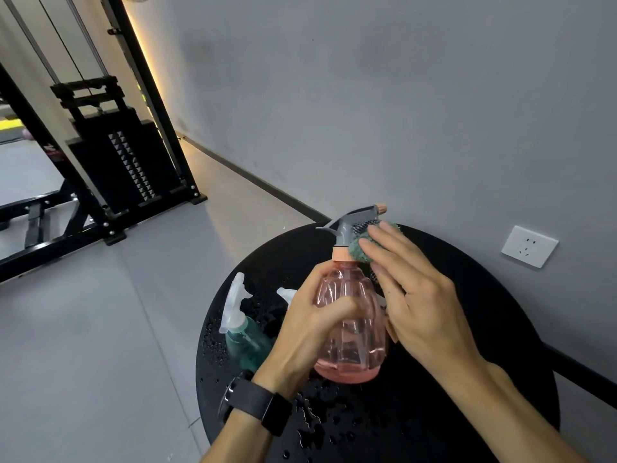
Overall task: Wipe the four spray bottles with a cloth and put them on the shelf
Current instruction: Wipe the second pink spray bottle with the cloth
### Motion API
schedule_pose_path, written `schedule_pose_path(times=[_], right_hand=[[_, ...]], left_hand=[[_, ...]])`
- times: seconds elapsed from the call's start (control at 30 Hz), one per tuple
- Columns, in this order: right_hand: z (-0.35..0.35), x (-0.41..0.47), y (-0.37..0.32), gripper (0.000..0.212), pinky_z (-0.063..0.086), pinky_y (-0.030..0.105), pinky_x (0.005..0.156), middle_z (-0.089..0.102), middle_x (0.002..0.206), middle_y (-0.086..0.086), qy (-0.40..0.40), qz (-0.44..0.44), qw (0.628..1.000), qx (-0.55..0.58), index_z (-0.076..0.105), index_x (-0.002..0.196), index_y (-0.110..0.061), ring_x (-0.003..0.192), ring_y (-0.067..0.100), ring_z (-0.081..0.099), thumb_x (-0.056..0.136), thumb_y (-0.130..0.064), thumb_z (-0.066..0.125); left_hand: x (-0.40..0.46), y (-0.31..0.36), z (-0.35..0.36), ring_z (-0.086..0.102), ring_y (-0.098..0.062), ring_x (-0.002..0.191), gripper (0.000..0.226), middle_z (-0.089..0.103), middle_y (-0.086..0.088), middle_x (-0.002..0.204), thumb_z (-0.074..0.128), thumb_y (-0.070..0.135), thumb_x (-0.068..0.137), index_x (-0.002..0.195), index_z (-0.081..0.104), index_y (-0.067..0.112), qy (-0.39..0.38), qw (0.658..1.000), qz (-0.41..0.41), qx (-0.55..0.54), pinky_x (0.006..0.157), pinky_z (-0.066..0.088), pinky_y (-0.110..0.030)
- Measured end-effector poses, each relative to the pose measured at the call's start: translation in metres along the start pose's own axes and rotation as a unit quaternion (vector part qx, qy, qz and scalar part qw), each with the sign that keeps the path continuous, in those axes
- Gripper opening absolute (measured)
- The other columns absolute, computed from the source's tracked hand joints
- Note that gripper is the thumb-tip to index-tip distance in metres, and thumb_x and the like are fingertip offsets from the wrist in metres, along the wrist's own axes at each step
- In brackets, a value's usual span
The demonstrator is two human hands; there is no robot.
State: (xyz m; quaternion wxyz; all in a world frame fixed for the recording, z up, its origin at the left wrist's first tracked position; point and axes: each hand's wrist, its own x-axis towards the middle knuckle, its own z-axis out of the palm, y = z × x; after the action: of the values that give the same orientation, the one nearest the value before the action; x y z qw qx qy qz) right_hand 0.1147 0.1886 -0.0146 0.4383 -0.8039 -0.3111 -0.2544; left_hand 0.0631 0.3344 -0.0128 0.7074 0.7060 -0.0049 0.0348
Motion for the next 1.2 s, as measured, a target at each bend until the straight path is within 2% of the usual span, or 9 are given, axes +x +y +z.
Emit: schedule_pose_path(times=[0.1, 0.23, 0.37, 0.5, 0.63, 0.77, 1.0, 1.13, 1.2], right_hand=[[-0.004, -0.003, 0.009, 0.040, 0.031, 0.020, 0.113, 0.051, 0.140, -0.001, 0.007, 0.015, 1.000, -0.019, 0.060, 0.128, -0.007, 0.137, 0.008, 0.039, 0.090, 0.006, 0.060], [-0.011, -0.001, 0.006, 0.035, 0.032, 0.021, 0.113, 0.055, 0.136, 0.008, 0.099, -0.003, 0.994, -0.038, 0.062, 0.124, -0.001, 0.135, 0.018, 0.045, 0.089, 0.006, 0.058], [-0.014, 0.006, -0.006, 0.032, 0.034, 0.028, 0.114, 0.056, 0.134, 0.016, 0.146, -0.061, 0.986, -0.052, 0.061, 0.122, 0.006, 0.133, 0.028, 0.046, 0.090, 0.006, 0.057], [-0.005, 0.006, -0.009, 0.033, 0.035, 0.036, 0.114, 0.053, 0.138, 0.015, 0.103, -0.088, 0.990, -0.040, 0.060, 0.124, 0.005, 0.138, 0.028, 0.041, 0.091, 0.007, 0.057], [0.003, -0.001, -0.003, 0.036, 0.035, 0.038, 0.114, 0.052, 0.139, 0.013, 0.081, -0.092, 0.992, -0.039, 0.060, 0.125, 0.003, 0.139, 0.026, 0.039, 0.090, 0.008, 0.057], [0.005, -0.007, 0.005, 0.038, 0.038, 0.040, 0.111, 0.053, 0.137, 0.015, 0.077, -0.083, 0.993, -0.043, 0.060, 0.124, 0.004, 0.137, 0.028, 0.042, 0.087, 0.011, 0.059], [-0.002, -0.014, 0.014, 0.037, 0.041, 0.041, 0.109, 0.054, 0.136, 0.014, 0.068, -0.083, 0.993, -0.055, 0.062, 0.122, 0.004, 0.136, 0.027, 0.044, 0.087, 0.015, 0.059], [-0.008, -0.013, 0.018, 0.037, 0.040, 0.039, 0.110, 0.055, 0.135, 0.013, 0.073, -0.083, 0.992, -0.057, 0.063, 0.120, 0.004, 0.134, 0.027, 0.046, 0.085, 0.015, 0.060], [-0.012, -0.014, 0.022, 0.036, 0.039, 0.035, 0.111, 0.056, 0.135, 0.012, 0.075, -0.069, 0.993, -0.062, 0.064, 0.120, 0.003, 0.134, 0.026, 0.046, 0.086, 0.013, 0.058]], left_hand=[[0.002, 0.001, -0.002, 0.072, -0.021, 0.094, 0.054, 0.073, -0.002, 0.102, 0.071, 0.039, 0.058, 0.112, 0.064, 0.034, 0.006, 1.000, -0.008, -0.002, 0.087, 0.059, -0.048], [0.002, 0.002, 0.000, 0.075, -0.018, 0.091, 0.047, 0.074, 0.002, 0.100, 0.075, 0.054, 0.064, 0.106, 0.066, 0.034, 0.007, 1.000, -0.016, 0.015, 0.080, 0.059, -0.038], [-0.003, 0.007, 0.009, 0.075, -0.013, 0.078, 0.032, 0.076, 0.003, 0.081, 0.071, 0.032, 0.085, 0.112, 0.060, 0.018, -0.029, 0.999, -0.033, 0.001, 0.067, 0.058, -0.022], [-0.003, 0.002, 0.012, 0.073, -0.028, 0.087, 0.029, 0.074, -0.006, 0.092, 0.073, 0.036, 0.080, 0.106, 0.066, 0.024, -0.018, 1.000, -0.021, 0.000, 0.087, 0.059, -0.047], [-0.004, 0.001, 0.011, 0.070, -0.037, 0.094, 0.036, 0.071, -0.015, 0.098, 0.069, 0.037, 0.077, 0.108, 0.065, 0.019, -0.004, 0.999, -0.018, -0.041, 0.089, 0.058, -0.049], [-0.002, 0.000, 0.006, 0.065, -0.042, 0.099, 0.045, 0.065, -0.024, 0.107, 0.067, 0.040, 0.077, 0.114, 0.064, 0.017, -0.008, 0.997, -0.024, -0.072, 0.097, 0.050, -0.062], [0.003, -0.001, 0.002, 0.066, -0.037, 0.108, 0.049, 0.067, -0.021, 0.115, 0.066, 0.038, 0.073, 0.117, 0.062, 0.018, -0.032, 0.997, -0.027, -0.070, 0.093, 0.056, -0.051], [0.004, 0.002, 0.004, 0.071, -0.029, 0.093, 0.041, 0.066, -0.024, 0.110, 0.066, 0.032, 0.077, 0.111, 0.060, 0.010, -0.021, 0.998, -0.022, -0.052, 0.084, 0.060, -0.040], [0.006, 0.006, 0.005, 0.073, -0.023, 0.087, 0.036, 0.069, -0.019, 0.105, 0.066, 0.038, 0.079, 0.108, 0.063, 0.016, -0.006, 0.999, -0.020, -0.043, 0.080, 0.061, -0.034]])
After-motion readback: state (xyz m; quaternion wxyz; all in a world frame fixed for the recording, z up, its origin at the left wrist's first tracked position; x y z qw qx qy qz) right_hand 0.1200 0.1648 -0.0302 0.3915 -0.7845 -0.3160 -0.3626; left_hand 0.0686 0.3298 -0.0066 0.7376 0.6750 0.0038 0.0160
